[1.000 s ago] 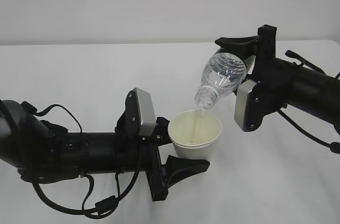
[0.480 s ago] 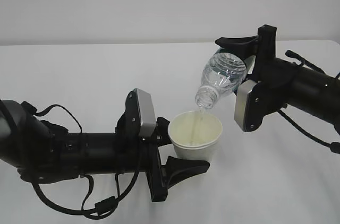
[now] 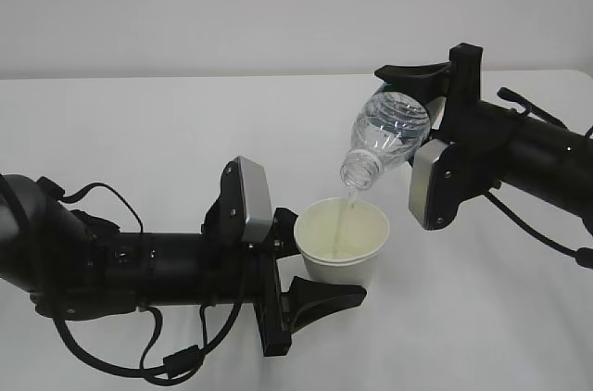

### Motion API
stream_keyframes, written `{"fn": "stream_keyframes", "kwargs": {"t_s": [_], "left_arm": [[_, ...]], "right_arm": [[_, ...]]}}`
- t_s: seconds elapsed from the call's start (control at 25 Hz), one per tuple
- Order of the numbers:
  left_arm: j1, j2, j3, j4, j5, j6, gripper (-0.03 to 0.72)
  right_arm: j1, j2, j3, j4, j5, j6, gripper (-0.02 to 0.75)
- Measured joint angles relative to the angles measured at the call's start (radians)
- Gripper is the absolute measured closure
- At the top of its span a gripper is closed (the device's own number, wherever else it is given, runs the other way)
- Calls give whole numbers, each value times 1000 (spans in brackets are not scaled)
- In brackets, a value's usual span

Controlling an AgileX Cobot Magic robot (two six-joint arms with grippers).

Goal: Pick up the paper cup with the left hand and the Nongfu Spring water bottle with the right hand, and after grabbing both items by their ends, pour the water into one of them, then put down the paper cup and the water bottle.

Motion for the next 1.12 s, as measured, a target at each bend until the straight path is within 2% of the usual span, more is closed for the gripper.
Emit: {"fn": "stream_keyframes", "kwargs": {"t_s": [1.12], "left_arm": [[0, 0, 0, 9, 0, 0, 211]], "right_arm": [[0, 0, 0, 0, 0, -21, 247]]}}
